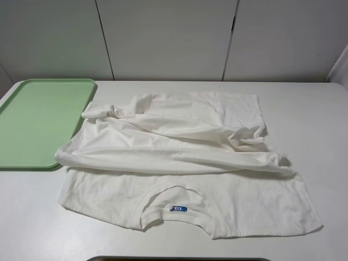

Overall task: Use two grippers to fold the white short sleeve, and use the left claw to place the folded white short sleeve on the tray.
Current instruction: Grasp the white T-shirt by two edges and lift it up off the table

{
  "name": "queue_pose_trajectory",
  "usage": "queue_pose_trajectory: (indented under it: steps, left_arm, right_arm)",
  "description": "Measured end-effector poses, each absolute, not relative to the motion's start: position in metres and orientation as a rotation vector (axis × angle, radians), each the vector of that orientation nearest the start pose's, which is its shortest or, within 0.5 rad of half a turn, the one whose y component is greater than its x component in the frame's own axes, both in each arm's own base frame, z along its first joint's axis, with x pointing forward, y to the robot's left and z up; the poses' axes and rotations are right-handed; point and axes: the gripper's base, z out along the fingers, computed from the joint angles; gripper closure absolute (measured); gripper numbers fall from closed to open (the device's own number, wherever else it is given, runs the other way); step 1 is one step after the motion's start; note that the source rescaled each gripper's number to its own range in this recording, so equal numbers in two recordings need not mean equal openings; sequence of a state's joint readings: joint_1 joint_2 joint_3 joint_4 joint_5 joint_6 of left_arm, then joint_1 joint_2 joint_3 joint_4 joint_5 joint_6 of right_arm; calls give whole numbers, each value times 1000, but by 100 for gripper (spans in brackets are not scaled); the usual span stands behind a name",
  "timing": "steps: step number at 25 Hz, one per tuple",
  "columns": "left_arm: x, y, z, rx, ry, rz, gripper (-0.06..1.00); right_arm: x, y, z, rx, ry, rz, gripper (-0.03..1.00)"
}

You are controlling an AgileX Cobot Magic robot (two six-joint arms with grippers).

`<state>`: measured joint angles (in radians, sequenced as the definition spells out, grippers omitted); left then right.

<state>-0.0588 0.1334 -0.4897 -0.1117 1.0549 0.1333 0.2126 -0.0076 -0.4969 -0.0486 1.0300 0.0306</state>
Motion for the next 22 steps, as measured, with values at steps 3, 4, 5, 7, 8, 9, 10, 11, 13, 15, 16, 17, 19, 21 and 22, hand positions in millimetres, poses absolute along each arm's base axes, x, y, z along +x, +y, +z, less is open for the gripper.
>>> queue_pose_trajectory:
  steps: [3, 4, 5, 7, 8, 9, 10, 11, 13, 15, 16, 17, 19, 21, 22]
  left_arm:
    - [16, -12, 275, 203, 2165, -122, -6]
    - [16, -12, 275, 203, 2165, -122, -6]
    - [15, -13, 277, 203, 2157, -150, -6]
    - [13, -16, 282, 215, 2138, -181, -5]
    - [13, -17, 284, 226, 2125, -194, -5]
    - [11, -19, 288, 241, 2110, -211, -5]
    - [10, -20, 290, 255, 2098, -226, -5]
    - [10, -22, 292, 275, 2085, -239, -5]
    - [9, -25, 295, 313, 2067, -263, -4]
    - [11, -29, 297, 362, 2062, -299, -4]
    - [15, -31, 298, 384, 2073, -316, -4]
    - [18, -33, 298, 404, 2082, -338, -4]
    - [23, -35, 298, 423, 2100, -364, -4]
    - [35, -39, 299, 459, 2136, -413, -3]
    - [42, -41, 299, 478, 2161, -430, -2]
  right_arm:
    - [-4, -4, 279, -185, 2001, 103, -3]
    - [-4, -4, 279, -188, 2001, 104, -3]
    - [-4, -3, 279, -213, 1999, 110, -3]
    - [-2, 0, 279, -267, 2010, 111, -3]
    - [1, 2, 279, -304, 2027, 119, -3]
    - [4, 4, 279, -344, 2040, 124, -3]
    - [8, 6, 279, -383, 2060, 125, -3]
    - [12, 8, 279, -413, 2085, 127, -3]
    - [22, 11, 281, -468, 2132, 122, -3]
    - [32, 14, 284, -498, 2167, 117, -3]
    - [36, 16, 286, -508, 2169, 115, -3]
    - [36, 16, 286, -508, 2169, 115, -3]
    - [51, 19, 290, -568, 2189, 87, -3]
    - [62, 22, 290, -613, 2204, 68, -3]
    - [68, 24, 288, -634, 2217, 64, -3]
